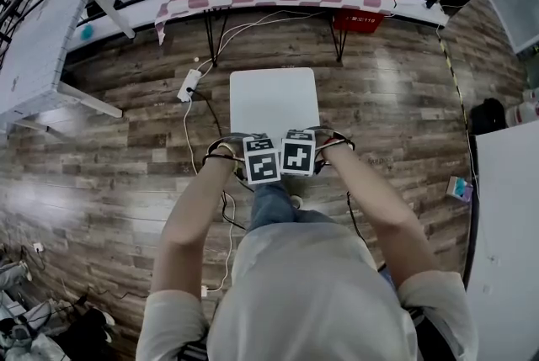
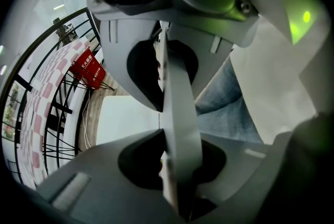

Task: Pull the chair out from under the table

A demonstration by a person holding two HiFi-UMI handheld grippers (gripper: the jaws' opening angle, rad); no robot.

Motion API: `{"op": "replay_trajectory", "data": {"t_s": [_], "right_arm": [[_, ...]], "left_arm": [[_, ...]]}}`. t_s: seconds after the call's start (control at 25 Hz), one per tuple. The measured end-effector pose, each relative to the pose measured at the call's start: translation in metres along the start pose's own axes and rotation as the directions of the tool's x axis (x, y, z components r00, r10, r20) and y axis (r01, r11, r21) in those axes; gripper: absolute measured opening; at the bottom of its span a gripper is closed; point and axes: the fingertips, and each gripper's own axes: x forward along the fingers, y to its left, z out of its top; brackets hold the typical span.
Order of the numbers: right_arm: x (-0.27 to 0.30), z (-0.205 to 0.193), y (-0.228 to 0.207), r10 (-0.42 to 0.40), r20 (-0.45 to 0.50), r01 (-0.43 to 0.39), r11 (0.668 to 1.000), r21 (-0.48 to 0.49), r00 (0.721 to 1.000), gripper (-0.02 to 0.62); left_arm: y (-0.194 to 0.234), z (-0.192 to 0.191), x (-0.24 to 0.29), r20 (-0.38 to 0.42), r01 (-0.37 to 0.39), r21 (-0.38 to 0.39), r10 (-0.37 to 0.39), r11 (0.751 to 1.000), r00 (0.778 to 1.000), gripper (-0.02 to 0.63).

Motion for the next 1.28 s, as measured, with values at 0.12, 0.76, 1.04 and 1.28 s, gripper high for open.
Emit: {"op": "replay_trajectory", "data": {"t_s": [0.12, 0.76, 1.04, 1.28], "right_arm": [[0.001, 0.000, 0.009, 0.001, -0.002, -0.001, 1.000, -0.001, 1.000, 0.086], [0.002, -0.002, 0.025, -0.003, 0.012, 0.003, 1.000, 0.011, 1.000, 0.087], [0.004, -0.002, 0.025, -0.012, 0.046, 0.010, 0.999, 0.039, 0.999, 0.092], [0.002, 0.000, 0.026, 0.006, 0.053, -0.008, 0.999, 0.045, 0.999, 0.104]], "left_arm": [[-0.009, 0.000, 0.000, 0.000, 0.000, 0.002, 0.000, 1.000, 1.000, 0.081], [-0.025, 0.004, 0.001, 0.003, 0.005, -0.018, -0.005, 1.000, 1.000, 0.083], [-0.025, 0.004, 0.003, 0.018, 0.011, -0.069, -0.010, 0.998, 1.000, 0.086], [-0.025, 0.004, 0.000, 0.012, -0.001, -0.059, 0.001, 0.998, 1.000, 0.086]]}}
